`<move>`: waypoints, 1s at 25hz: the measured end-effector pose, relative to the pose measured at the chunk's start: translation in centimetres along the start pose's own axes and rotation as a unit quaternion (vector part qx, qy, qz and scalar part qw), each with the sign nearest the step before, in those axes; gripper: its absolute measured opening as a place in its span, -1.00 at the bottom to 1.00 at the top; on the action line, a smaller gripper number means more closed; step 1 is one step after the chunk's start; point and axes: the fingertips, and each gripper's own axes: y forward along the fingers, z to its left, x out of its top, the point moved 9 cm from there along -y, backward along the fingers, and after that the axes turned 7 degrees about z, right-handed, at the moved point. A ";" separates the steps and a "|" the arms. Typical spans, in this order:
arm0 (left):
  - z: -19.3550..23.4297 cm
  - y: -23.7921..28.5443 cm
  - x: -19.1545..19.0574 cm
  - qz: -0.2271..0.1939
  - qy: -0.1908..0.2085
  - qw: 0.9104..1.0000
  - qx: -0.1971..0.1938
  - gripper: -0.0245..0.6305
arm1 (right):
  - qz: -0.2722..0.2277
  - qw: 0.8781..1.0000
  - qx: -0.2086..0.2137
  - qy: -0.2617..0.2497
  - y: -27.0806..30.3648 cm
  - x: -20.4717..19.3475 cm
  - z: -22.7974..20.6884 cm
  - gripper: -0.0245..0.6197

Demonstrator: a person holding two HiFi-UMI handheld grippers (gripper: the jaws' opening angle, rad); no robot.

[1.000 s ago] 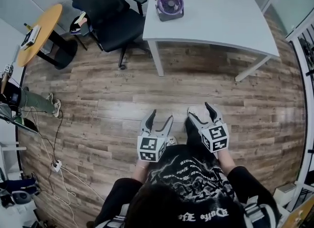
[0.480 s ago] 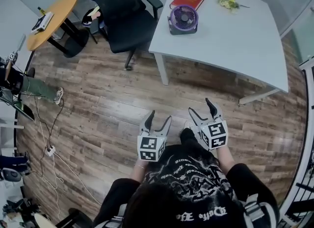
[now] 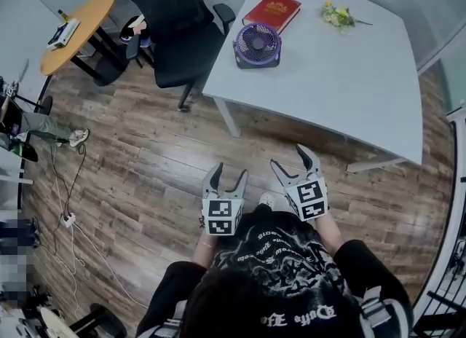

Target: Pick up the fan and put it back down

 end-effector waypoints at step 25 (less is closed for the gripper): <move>0.4 10.8 6.6 0.003 0.018 1.000 -0.018 -0.03 | 0.017 0.997 -0.063 0.033 3.8 1.0 -9.0 0.06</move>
